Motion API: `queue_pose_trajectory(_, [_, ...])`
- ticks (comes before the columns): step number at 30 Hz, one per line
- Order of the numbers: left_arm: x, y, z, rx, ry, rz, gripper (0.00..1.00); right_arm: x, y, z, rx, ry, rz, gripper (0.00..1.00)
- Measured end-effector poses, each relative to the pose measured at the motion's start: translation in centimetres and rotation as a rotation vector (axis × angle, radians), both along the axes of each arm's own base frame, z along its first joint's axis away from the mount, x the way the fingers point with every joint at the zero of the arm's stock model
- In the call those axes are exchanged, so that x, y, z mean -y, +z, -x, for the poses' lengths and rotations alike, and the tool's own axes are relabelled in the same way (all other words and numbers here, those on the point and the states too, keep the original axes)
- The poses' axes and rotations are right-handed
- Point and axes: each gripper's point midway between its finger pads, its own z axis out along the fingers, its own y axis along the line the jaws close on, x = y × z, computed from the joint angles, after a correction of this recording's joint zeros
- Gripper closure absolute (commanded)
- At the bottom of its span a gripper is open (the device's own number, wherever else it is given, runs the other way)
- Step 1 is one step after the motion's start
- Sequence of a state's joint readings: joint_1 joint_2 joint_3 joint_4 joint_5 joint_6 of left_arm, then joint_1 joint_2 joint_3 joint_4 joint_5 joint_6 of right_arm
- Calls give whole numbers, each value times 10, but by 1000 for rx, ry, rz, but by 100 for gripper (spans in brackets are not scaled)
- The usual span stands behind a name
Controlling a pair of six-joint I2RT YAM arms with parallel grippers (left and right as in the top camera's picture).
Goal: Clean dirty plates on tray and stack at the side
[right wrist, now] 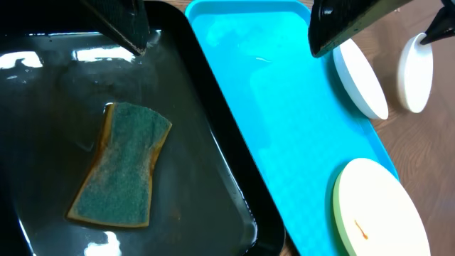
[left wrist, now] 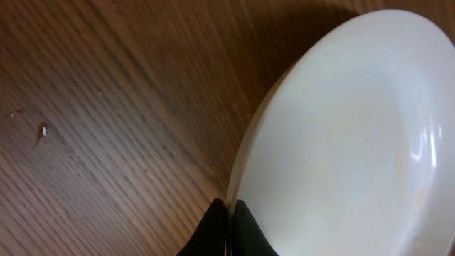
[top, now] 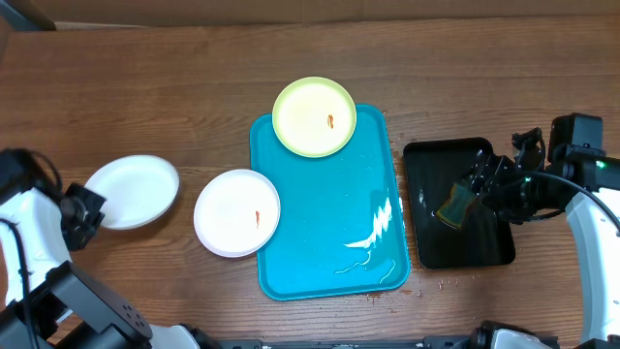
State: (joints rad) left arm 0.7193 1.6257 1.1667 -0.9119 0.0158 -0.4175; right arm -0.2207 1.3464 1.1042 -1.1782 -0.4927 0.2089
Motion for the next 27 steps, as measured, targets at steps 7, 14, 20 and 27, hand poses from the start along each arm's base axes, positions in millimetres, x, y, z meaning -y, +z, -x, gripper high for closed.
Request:
queue_pose_trajectory(7, [-14, 0, -3, 30, 2, -44, 43, -1, 0, 0, 0, 5, 2, 26])
queue_pose_trajectory(14, [29, 1, -24, 110, -203, 99, 44, 0, 0, -3, 11, 4, 10, 25])
queue_pose_trajectory(20, [114, -2, -46, 71, -619, 161, 44, 2, -1, -3, 12, 1, 23, 25])
queue_pose_trajectory(27, [158, -22, -58, -31, -900, 5, 49, 3, -1, -3, 11, 0, 28, 25])
